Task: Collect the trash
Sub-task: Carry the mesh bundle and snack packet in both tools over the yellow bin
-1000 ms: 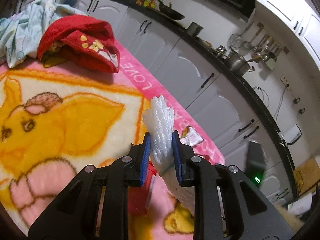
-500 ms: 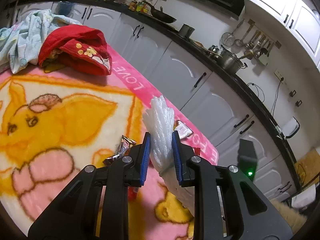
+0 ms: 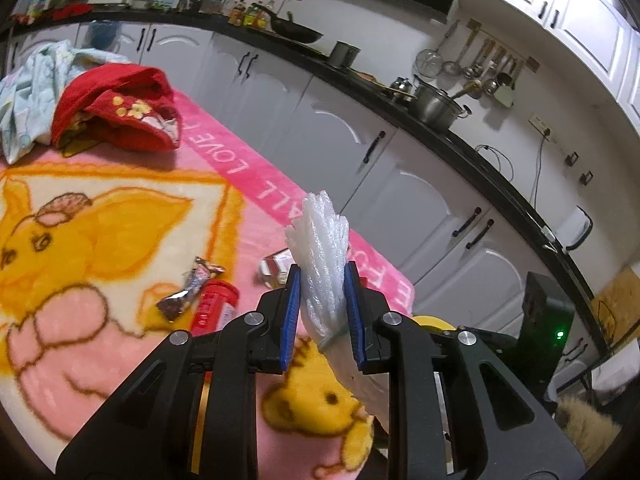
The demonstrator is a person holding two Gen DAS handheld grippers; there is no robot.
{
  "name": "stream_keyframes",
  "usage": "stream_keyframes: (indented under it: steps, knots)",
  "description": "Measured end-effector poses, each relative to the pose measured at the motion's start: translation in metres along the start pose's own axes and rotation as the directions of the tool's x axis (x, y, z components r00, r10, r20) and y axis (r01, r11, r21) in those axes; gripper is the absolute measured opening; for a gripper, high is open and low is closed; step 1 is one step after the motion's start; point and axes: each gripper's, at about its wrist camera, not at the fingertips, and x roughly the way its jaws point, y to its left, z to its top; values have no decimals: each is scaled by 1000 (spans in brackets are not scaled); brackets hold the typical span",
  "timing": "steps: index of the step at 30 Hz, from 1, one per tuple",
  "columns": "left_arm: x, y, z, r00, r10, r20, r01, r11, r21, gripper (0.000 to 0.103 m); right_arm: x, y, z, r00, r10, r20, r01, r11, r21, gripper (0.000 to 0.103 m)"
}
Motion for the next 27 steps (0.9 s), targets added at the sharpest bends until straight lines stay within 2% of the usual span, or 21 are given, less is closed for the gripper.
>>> stream_keyframes:
  steps: [12,27]
  knots:
    - [9,-45,-9,999,-52,-13,53,995,88,16,-54,-19,-18,995,-86,55,84,996,26,11]
    - [28,-103,-27,993,-109,-44,116,973,200,16,-99,-49,-49,979,-182,86,172,979,112,11]
